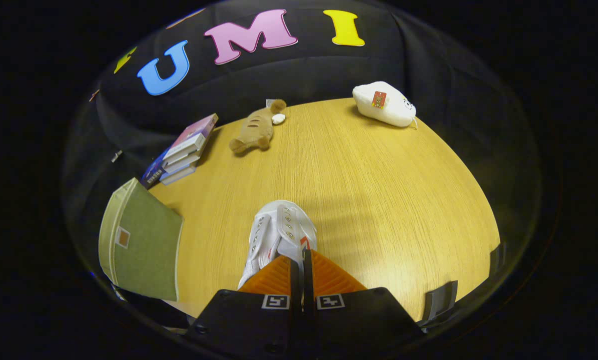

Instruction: Open the storage box then place both shoes into the box .Put the left shoe in first, then the right shoe, with the right side of both shoes facing outward in a uniform manner.

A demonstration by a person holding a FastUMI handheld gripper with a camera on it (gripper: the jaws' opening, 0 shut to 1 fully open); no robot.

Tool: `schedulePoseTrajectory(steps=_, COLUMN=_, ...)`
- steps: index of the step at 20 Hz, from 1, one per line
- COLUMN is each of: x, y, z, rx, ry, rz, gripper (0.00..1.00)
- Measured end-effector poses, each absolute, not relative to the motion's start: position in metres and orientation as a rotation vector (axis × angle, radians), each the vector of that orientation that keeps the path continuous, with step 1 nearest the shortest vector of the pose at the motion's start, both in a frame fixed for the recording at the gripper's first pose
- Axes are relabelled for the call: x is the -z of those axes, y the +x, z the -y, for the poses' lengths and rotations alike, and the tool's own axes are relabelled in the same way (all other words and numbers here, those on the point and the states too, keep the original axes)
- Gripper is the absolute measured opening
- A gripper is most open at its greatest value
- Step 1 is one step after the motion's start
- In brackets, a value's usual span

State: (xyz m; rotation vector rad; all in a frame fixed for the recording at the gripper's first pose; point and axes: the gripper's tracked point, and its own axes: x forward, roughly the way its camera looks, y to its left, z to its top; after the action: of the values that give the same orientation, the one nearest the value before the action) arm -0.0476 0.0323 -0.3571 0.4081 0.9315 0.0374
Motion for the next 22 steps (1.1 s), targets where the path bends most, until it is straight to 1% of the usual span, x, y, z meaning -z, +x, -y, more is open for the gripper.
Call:
schedulePoseTrajectory(steps=1, x=0.359, y=-0.048, z=-0.034, rx=-0.032, ry=0.419, rz=-0.93, gripper=0.05)
schedulePoseTrajectory(steps=4, x=0.344, y=-0.044, z=-0.042, rx=-0.05, ry=0.474, rz=-0.849, gripper=0.05)
schedulePoseTrajectory(steps=7, x=0.335, y=-0.039, z=-0.049, rx=-0.065, ry=0.505, rz=-0.824, gripper=0.05)
schedulePoseTrajectory(steps=12, x=0.382, y=-0.051, z=-0.041, rx=-0.01, ry=0.438, rz=-0.946, gripper=0.05)
schedulePoseTrajectory(steps=13, x=0.386, y=-0.051, z=-0.042, rx=-0.012, ry=0.451, rz=-0.946, gripper=0.05)
schedulePoseTrajectory(steps=15, x=0.392, y=-0.038, z=-0.044, rx=-0.021, ry=0.471, rz=-0.913, gripper=0.08)
schedulePoseTrajectory(steps=16, x=0.397, y=-0.034, z=-0.039, rx=-0.025, ry=0.445, rz=-0.914, gripper=0.14)
schedulePoseTrajectory(steps=17, x=0.402, y=-0.031, z=-0.036, rx=-0.034, ry=0.418, rz=-0.903, gripper=0.15)
schedulePoseTrajectory(steps=19, x=0.402, y=-0.029, z=-0.031, rx=-0.038, ry=0.421, rz=-0.901, gripper=0.14)
schedulePoseTrajectory(steps=20, x=0.4, y=-0.026, z=-0.038, rx=-0.048, ry=0.474, rz=-0.897, gripper=0.05)
schedulePoseTrajectory(steps=22, x=0.38, y=-0.024, z=-0.049, rx=-0.054, ry=0.587, rz=-0.881, gripper=0.05)
